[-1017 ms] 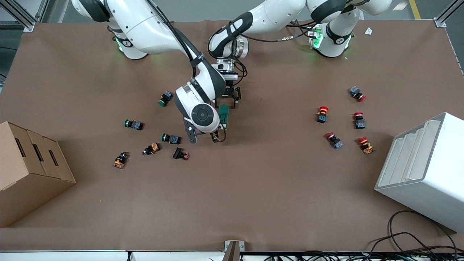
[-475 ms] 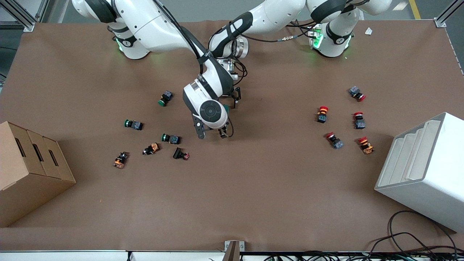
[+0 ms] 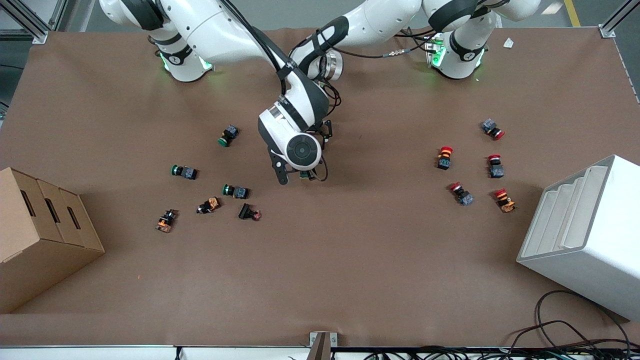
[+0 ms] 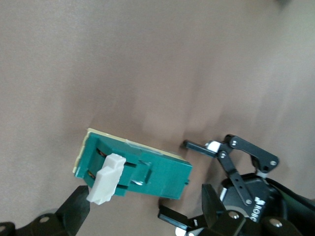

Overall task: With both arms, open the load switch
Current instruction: 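Press the white handle down onto the switch base with the right gripper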

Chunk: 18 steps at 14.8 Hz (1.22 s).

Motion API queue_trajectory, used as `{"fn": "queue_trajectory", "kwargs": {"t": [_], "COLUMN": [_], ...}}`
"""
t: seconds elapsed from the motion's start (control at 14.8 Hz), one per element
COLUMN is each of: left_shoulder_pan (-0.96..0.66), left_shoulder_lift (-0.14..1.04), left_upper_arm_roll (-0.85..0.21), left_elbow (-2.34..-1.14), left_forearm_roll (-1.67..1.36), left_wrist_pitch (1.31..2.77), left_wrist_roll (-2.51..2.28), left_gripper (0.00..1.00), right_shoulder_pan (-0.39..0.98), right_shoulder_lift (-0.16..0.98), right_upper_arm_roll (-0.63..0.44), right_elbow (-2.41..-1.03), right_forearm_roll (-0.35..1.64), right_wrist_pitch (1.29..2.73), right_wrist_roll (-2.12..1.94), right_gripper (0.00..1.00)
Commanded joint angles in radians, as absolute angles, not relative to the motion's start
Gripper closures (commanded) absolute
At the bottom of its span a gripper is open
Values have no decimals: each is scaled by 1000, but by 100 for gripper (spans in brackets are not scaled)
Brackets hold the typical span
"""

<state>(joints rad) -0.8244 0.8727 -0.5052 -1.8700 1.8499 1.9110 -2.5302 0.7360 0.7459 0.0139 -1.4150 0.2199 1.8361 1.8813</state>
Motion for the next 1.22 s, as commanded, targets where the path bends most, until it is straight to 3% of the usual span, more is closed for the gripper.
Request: {"fn": "queue_trajectory", "kwargs": {"t": [0.0, 0.54, 1.15], "left_shoulder_pan": [-836, -834, -834], "left_shoulder_lift": [913, 913, 911], "left_upper_arm_roll": [-492, -488, -482], "left_elbow": [-1855, -1853, -1853], "left_forearm_roll": [1873, 1873, 1871], "left_wrist_pitch": [1922, 1922, 1922], "left_wrist_roll": [-2542, -2542, -2536], "left_gripper": [1, 1, 1], "right_shoulder_pan": [749, 788, 839], "right_shoulder_lift": [739, 738, 744], "right_upper_arm_roll": [8, 6, 5], "right_elbow": [-1407, -1411, -1453], "right_forearm_roll": [241, 235, 192], "right_wrist_pitch": [1786, 1691, 1695], "right_wrist_roll": [1885, 1888, 1890], "right_gripper": [0, 0, 0]}}
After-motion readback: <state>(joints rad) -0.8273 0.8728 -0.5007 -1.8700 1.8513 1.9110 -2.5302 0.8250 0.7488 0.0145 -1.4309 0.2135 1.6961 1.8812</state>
